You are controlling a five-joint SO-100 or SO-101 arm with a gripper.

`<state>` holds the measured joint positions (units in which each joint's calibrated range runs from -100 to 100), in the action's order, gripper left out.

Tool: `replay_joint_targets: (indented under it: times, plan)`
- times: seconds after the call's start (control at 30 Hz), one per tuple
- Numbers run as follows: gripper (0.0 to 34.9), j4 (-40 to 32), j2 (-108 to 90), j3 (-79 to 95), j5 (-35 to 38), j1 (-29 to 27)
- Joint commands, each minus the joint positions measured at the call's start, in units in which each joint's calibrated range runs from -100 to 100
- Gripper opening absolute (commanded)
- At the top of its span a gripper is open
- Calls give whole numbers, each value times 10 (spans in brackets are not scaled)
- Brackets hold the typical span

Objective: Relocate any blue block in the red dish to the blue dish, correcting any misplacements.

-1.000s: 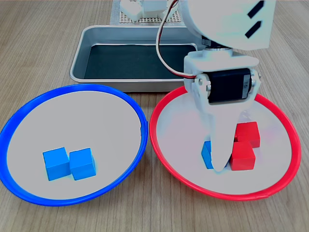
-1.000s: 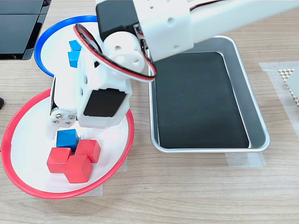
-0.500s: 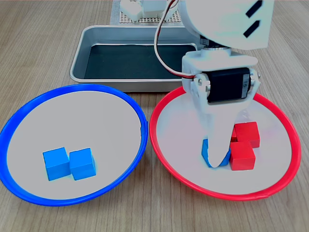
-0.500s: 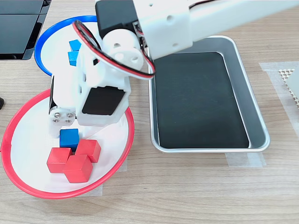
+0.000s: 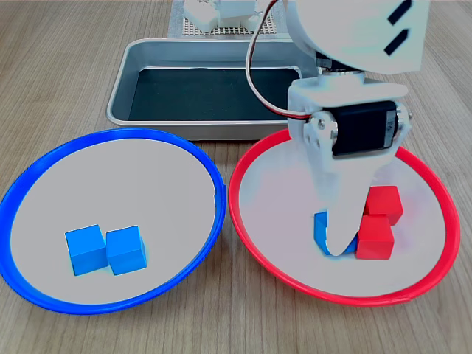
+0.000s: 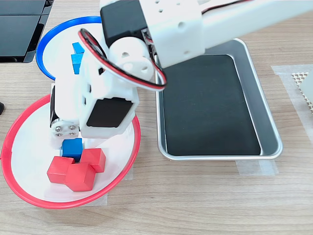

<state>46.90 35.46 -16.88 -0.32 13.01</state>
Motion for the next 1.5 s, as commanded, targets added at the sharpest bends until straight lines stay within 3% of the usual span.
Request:
replay_joint_targets:
  times: [0.0,0.47,1.07,1.47]
  plan:
    - [1,6,-38,-15,-3,6]
    - [1,16,-138,-5,9,-5]
    - [1,5,-364,257,78,-221]
    - [1,-11,-350,328,74,-255]
